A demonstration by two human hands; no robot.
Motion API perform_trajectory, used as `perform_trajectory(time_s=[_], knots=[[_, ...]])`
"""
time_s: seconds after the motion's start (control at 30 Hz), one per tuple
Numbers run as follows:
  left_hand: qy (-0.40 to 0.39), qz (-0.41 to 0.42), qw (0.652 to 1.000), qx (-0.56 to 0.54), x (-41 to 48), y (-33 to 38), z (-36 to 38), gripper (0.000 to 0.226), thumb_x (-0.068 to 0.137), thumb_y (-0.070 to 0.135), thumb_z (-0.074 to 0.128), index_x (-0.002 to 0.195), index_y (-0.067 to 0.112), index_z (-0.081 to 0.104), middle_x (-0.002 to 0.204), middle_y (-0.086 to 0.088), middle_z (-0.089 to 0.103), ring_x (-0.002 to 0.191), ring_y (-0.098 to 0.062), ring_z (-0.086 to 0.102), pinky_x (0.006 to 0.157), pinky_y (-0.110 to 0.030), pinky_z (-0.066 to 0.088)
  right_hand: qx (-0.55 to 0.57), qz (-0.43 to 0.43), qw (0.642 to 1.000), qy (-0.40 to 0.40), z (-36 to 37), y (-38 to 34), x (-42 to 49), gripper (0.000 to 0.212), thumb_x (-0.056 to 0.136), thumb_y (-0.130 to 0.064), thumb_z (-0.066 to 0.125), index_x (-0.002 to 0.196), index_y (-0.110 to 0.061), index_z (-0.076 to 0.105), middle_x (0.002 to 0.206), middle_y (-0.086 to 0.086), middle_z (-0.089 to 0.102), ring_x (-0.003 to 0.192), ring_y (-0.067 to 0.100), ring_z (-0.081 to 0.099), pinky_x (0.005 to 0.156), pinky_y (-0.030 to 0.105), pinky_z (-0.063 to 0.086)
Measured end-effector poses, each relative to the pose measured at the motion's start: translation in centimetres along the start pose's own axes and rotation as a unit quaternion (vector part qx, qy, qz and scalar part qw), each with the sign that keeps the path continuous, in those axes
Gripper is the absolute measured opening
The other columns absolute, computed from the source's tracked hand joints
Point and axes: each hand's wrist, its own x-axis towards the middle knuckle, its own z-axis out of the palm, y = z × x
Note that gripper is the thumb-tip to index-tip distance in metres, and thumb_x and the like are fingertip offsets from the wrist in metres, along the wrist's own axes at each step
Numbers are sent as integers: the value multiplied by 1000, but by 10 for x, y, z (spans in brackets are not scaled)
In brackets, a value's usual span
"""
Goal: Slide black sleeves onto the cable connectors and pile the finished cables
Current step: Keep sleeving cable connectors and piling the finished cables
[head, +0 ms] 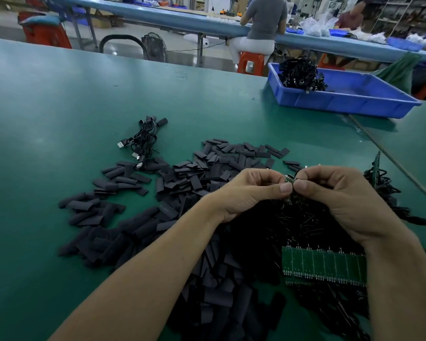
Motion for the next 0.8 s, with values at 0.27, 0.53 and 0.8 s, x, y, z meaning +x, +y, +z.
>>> perform_trajectory(time_s=[0.27,0.53,0.8], knots=[[183,113,971,-106,-7,9,-4,7,91,24,58,92,17,60,82,5,73,79,-9,67,78,-25,53,-156,-29,962,221,6,-3,1,15,72,-21,85,75,-26,71,69,-8,72,67,-1,66,69,15,52],[377,385,813,222,-55,65,-38,19,102,13,54,93,28,49,59,0,46,51,-18,43,47,-30,38,-442,60,891,86,32,-32,-14,22,78,-35,84,95,-26,74,97,-7,72,86,11,65,84,35,54],[322,148,677,645,-92,41,-62,40,107,33,29,134,19,56,105,5,56,90,-9,48,68,-34,49,-505,-96,857,33,106,-27,-5,25,98,-19,59,119,-24,70,114,-4,69,107,19,60,96,36,47]])
